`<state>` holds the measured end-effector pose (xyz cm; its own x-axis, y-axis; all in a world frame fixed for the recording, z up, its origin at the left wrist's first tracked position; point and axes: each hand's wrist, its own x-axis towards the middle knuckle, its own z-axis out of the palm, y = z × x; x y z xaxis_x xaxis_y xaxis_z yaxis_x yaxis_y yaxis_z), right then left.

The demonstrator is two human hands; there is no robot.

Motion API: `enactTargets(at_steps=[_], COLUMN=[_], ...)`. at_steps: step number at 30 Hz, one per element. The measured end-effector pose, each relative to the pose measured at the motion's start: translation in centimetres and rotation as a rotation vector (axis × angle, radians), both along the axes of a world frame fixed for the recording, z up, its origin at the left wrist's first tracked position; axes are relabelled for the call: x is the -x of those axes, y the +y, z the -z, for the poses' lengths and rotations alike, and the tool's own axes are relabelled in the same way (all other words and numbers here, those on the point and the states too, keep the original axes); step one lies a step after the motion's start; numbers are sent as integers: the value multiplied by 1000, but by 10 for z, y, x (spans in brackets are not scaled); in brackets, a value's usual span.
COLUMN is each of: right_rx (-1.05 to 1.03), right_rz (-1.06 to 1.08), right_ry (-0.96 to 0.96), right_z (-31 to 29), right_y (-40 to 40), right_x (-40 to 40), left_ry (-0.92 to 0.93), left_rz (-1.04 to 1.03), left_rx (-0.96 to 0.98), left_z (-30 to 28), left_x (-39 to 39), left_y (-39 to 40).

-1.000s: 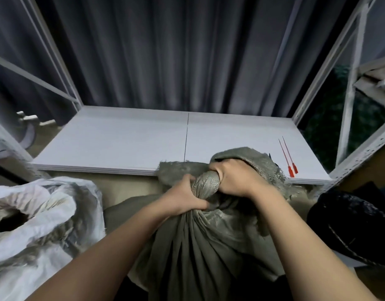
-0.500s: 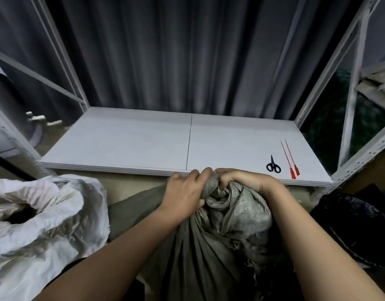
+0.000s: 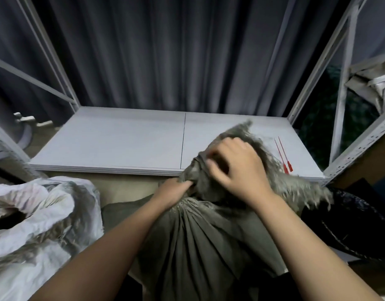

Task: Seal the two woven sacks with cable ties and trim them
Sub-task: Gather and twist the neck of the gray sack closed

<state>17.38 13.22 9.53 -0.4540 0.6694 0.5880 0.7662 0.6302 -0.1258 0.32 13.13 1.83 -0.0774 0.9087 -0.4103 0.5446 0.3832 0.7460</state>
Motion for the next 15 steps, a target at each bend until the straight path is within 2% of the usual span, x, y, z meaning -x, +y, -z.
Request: enactTargets(at_steps=[2,6,8,12,15], right_rx=[-44,303,312,379,382], right_rz=[-23,242,314,345,316], right_ry=[-189,-334,-368,-284,-83], right_z=[9,37,50,54,40], right_y=[-6,-6,-1,17,24], right_x=[7,13,10,-9,-23], left_ry=[-177,-462,-517,-393,-234], left_rz=[-107,-100,-44,74,100], left_rx=[39,164,236,172,93], left_z=[9,39,41,22,8], left_x=[3,8,7,1,1], left_y=[5,14,13,2,-5])
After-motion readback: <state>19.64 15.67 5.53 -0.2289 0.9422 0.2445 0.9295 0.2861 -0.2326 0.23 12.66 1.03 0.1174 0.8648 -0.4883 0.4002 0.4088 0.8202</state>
